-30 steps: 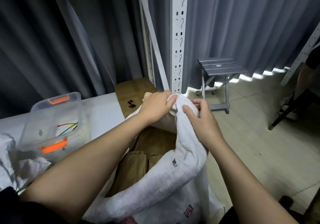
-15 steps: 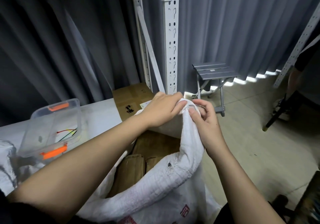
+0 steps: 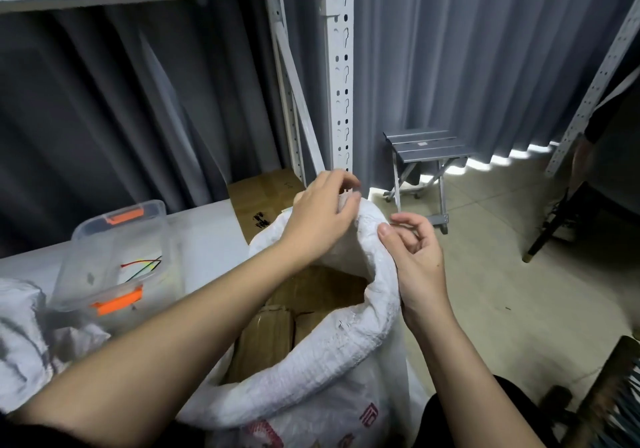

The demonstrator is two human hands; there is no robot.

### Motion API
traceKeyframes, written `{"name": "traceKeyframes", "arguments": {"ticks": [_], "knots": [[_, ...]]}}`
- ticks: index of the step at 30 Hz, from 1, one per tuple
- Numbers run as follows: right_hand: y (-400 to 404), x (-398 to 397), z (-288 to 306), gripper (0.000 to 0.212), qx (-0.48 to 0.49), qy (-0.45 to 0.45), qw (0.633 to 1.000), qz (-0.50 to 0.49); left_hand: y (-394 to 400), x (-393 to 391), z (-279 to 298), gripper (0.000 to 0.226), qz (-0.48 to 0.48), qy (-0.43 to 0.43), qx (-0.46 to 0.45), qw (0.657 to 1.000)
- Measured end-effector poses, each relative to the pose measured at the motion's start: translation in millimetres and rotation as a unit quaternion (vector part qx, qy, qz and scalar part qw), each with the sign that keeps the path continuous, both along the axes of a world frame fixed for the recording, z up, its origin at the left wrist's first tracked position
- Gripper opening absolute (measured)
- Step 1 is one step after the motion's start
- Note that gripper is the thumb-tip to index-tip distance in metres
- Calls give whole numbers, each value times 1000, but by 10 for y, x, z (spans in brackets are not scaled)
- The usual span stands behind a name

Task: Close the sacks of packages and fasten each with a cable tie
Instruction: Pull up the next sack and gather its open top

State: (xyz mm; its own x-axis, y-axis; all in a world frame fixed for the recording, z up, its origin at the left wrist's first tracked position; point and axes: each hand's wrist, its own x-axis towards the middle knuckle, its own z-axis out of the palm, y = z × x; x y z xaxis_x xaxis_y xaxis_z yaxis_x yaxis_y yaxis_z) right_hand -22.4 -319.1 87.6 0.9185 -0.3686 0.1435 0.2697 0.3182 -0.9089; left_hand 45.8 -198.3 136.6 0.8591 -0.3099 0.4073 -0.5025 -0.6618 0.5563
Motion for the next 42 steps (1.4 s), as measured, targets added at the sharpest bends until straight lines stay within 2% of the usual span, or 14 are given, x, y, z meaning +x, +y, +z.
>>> {"name": "traceKeyframes", "arguments": {"ticks": [3,8,11,14,20,23,25,26,29,31,33,35,37,42], "knots": [[29,-14,59,23,6,-23,1000,-2,127,-567,-65,37,-5,-17,8,1000],[196,41,166,21,2,-3,1000,-17,65,-1088,-332,93,29,49,159,986],[278,84,286,19,59,8,998,-28,-18,-966,-380,89,125,5,216,968],[283,140,419,23,218,19,976,-19,-1,-819,-355,86,163,-84,229,956],[91,260,488,36,365,70,929,4,113,-739,-240,37,195,-225,330,896],[76,189,390,30,267,61,962,0,144,-772,-205,30,202,-204,350,892],[-18,125,270,21,8,83,996,-10,183,-764,-220,38,191,-190,358,894],[-108,103,221,22,-161,79,984,-16,215,-759,-241,45,179,-187,367,893],[-481,109,264,53,-554,2,833,1,259,-762,-283,48,133,-172,391,894],[-602,158,432,67,-727,-97,675,76,210,-783,-285,43,104,-161,406,893],[-568,234,578,59,-822,-153,530,138,152,-779,-271,39,90,-167,423,886],[-472,295,631,37,-871,-183,430,150,135,-761,-258,38,83,-173,435,880],[-422,334,631,32,-897,-178,378,145,116,-709,-202,37,118,-180,424,879],[-440,409,541,39,-876,-261,395,89,84,-691,-54,30,199,-84,418,882]]}}
